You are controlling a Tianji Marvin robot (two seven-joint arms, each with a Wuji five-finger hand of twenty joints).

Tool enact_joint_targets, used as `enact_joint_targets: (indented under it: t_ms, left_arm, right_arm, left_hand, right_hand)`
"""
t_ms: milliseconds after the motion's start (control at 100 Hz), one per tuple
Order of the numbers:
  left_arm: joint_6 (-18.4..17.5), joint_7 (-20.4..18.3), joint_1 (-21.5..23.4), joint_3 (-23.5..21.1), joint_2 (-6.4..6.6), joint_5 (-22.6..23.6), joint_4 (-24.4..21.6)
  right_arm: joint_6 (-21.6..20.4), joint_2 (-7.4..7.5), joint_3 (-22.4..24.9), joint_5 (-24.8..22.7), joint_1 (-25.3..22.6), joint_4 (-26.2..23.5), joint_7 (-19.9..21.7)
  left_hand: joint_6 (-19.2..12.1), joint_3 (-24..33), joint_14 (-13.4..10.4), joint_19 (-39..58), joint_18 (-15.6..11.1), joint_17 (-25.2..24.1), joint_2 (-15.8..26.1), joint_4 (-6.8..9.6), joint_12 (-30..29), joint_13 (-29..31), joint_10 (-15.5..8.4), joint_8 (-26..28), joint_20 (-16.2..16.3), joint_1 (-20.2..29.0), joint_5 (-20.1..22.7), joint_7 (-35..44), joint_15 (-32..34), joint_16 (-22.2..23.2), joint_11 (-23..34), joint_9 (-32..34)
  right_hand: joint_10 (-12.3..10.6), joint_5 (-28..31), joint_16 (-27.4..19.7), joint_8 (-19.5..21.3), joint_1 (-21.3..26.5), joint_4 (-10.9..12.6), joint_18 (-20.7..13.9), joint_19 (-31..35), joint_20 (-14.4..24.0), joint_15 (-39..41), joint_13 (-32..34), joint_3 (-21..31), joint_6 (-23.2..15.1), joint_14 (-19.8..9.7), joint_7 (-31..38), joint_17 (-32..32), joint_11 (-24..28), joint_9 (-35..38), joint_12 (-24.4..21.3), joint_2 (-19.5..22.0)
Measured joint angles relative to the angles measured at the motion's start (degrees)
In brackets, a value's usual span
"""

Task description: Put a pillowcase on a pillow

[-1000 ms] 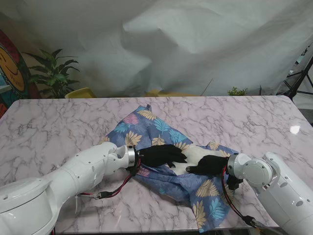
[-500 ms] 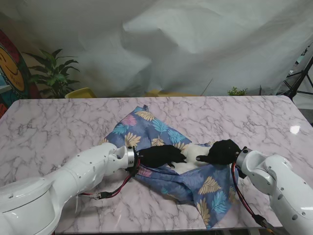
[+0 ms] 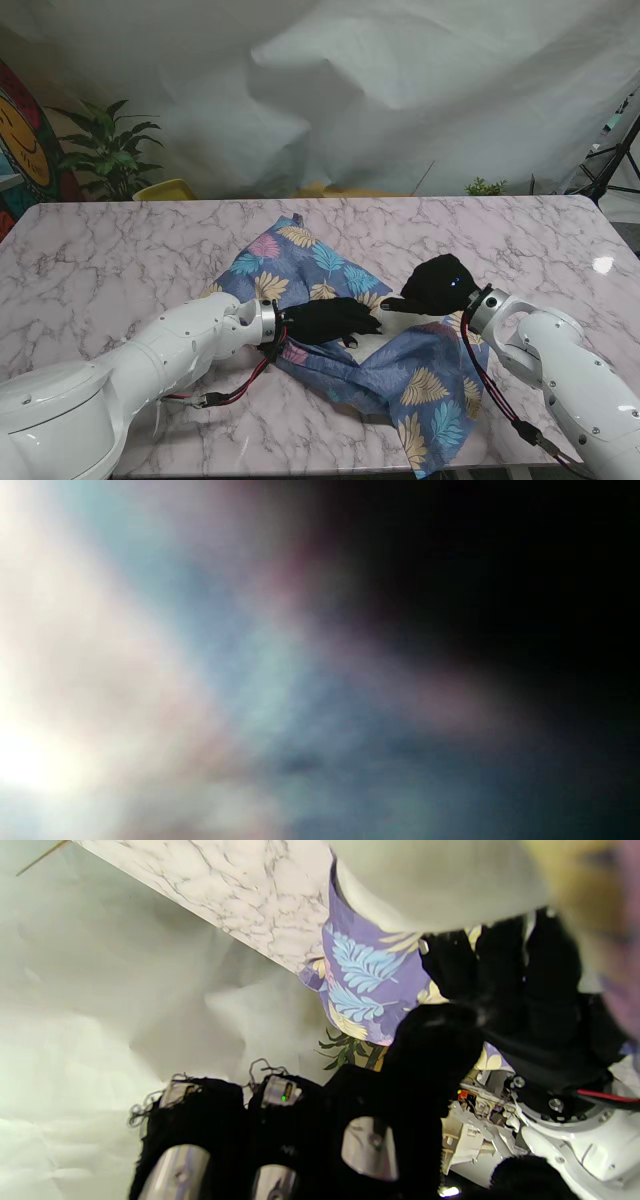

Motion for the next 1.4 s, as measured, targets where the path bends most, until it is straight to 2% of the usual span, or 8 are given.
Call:
enact_joint_targets:
  t_ms: [190,350,440,730,870,1020,1290,1400]
  left_arm:
    - [0.06,0.58,-0.03,0.14,-0.14,0.44,0.24]
    - [0.35,-0.48,0.06,-0.23,-0.14,-0.33,0.03]
    - [0.57,-0.82,0.08,-0.29,-0.03,-0.41,-0.31]
    - [1.06,-2.4,0.09,-0.5,0.32,-1.11,-1.17]
    - [1.06,-2.41,0.08,-0.5,0.33,-1.11,-1.15]
    - [1.06,-2.32,0.09,-0.44,0.28,-1.07,-1.13]
    - [1.23,-2.34,0.07,-0.36,0.3,-1.05,-1.22]
    - [1.17,-2.34,0.04,-0.31,0.27,-1.05,-1.2]
  right_arm:
    - [-4.0,-0.95,0.09,8.59,0.41,0.18,3.21]
    - [-9.77,-2.94,2.25,20.73,-0.71,1.44,11.27]
    - [-11.86,-3.78,2.71,32.71,-1.93,2.07,19.61]
    - [-10.09,-3.02,1.12,39.2,-4.01,2.72,30.54]
    - [-9.86,-2.83,0.38,37.62,-3.87,3.58,27.94]
    - [-5.99,-1.63,0.72,41.88,-3.96,-0.47,44.99]
    - [-0.76,-0.61,4.86,17.43,-6.87,-9.16,46.95]
    - [-2.97,-0.62,5.34,10.53,-6.61,-8.0,38.84]
  left_hand:
    - [0.0,0.0,0.04,0.0,0.0,0.0,0.0,0.0,-0.01,0.0,0.03,-0.31,-0.01,-0.02,0.0,0.0,0.0,0.0,-0.02,0.0]
    - [0.0,0.0,0.03,0.0,-0.1,0.0,0.0,0.0,-0.02,-0.01,-0.14,-0.34,-0.01,-0.03,0.0,0.0,-0.01,0.0,-0.09,0.0]
    - [0.0,0.0,0.03,-0.01,-0.1,0.0,0.0,0.0,-0.04,-0.01,-0.17,-0.35,-0.02,-0.03,0.0,0.0,-0.27,0.0,-0.11,-0.01]
    - [0.0,0.0,0.02,-0.05,-0.21,-0.23,0.0,0.0,-0.08,-0.08,-0.46,-0.38,-0.04,-0.03,0.0,-0.01,-0.6,0.0,-0.22,-0.01]
    - [0.0,0.0,-0.02,-0.06,-0.29,-0.24,0.0,0.0,-0.08,-0.08,-0.45,-0.38,-0.05,-0.03,0.0,-0.01,-0.61,-0.01,-0.66,-0.01]
    - [-0.38,0.0,-0.23,-0.09,-0.52,-0.24,0.0,0.0,-0.09,-0.09,-0.88,-0.38,-0.05,-0.03,0.0,-0.01,-0.76,-0.02,-0.67,-0.01]
    - [-0.38,0.02,-0.23,-0.1,-0.52,-0.24,0.0,0.0,-0.66,-0.09,-0.68,-0.38,-0.05,-0.03,-0.58,-0.03,-0.77,-0.02,-0.74,-0.01]
    - [-0.38,0.09,-0.23,-0.1,-0.52,-0.24,0.0,0.0,-0.66,-0.09,-0.61,-0.38,-0.05,-0.03,-0.58,-0.03,-0.77,-0.02,-0.74,-0.02]
  right_hand:
    - [0.0,-0.01,-6.85,-3.01,0.0,0.01,0.0,-0.05,-4.76,-0.62,0.0,0.0,-0.04,0.0,-6.43,0.03,-1.99,0.02,-2.77,0.0]
    - [5.83,-11.43,-32.64,-4.66,1.73,0.01,10.91,-19.48,-24.64,-32.46,-0.14,-0.17,2.96,7.06,-21.03,-6.61,-33.92,-1.6,-19.77,0.01]
    - [8.26,-12.04,-37.06,-7.62,1.76,0.01,12.02,-24.35,-28.89,-42.87,-0.17,-0.69,4.87,10.45,-22.61,-9.97,-41.62,-2.21,-24.92,0.03]
    - [13.38,-17.56,-45.27,-12.61,2.4,0.01,11.97,-32.39,-37.23,-65.81,-2.69,-3.51,10.59,13.8,-26.89,-19.34,-51.49,-8.25,-33.47,0.08]
    - [13.93,-19.21,-45.18,-13.03,2.42,0.01,10.98,-32.81,-38.01,-67.03,-4.0,-4.05,10.66,13.9,-26.95,-19.99,-50.96,-11.05,-33.81,0.09]
    - [12.38,-6.22,-34.9,-12.41,2.42,0.01,12.97,-18.57,-35.93,-35.67,-0.62,-4.51,9.07,12.95,-19.66,-7.16,-37.18,-0.59,-28.74,1.43]
    - [5.74,0.67,-25.75,-7.16,0.58,0.01,2.11,-5.2,-23.98,-10.57,-0.71,-5.06,3.25,5.09,-9.72,-4.25,-13.06,0.03,-17.64,2.04]
    - [2.99,1.5,-11.09,-1.72,-0.89,0.01,-0.72,-1.76,-11.03,-2.99,-0.71,-3.72,1.1,2.43,0.24,-2.38,-2.55,0.04,-8.44,2.03]
